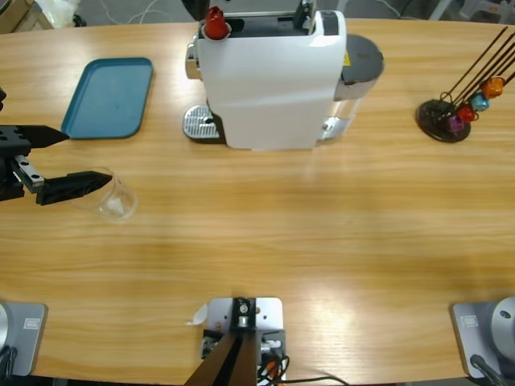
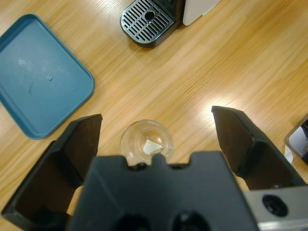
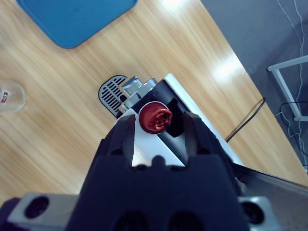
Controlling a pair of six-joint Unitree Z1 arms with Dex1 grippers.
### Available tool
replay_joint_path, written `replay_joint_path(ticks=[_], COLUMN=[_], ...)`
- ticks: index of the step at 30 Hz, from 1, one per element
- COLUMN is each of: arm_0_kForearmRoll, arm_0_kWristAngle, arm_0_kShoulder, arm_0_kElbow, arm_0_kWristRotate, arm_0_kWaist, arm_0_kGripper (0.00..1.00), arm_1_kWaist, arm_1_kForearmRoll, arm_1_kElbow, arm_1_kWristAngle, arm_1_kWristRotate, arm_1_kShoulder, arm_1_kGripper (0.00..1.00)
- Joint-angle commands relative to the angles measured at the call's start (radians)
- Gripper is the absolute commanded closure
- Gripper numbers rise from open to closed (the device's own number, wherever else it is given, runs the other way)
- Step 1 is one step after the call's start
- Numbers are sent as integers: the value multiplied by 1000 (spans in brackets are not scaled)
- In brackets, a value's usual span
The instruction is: Pour coffee
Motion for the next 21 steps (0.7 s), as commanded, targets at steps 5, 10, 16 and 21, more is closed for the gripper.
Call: replay_joint_path(ticks=[5, 10, 16, 21], arm_0_kForearmRoll=[-14, -14, -14, -14], arm_0_kWristAngle=[-8, -8, -8, -9], arm_0_kShoulder=[-4, -3, -4, -9], arm_0_kElbow=[47, 47, 48, 50], arm_0_kWristRotate=[-11, -11, -11, -11], arm_0_kWaist=[2, 2, 2, 2], arm_0_kGripper=[9, 9, 9, 9], arm_1_kWaist=[-12, -30, -33, -42], arm_1_kForearmRoll=[19, 34, 35, 35], arm_1_kElbow=[16, 16, 8, 13], arm_1_kWristAngle=[31, 47, 54, 58], arm_1_kWristRotate=[6, 6, 6, 6], arm_1_kShoulder=[89, 93, 95, 97], arm_1_kGripper=[616, 725, 860, 860])
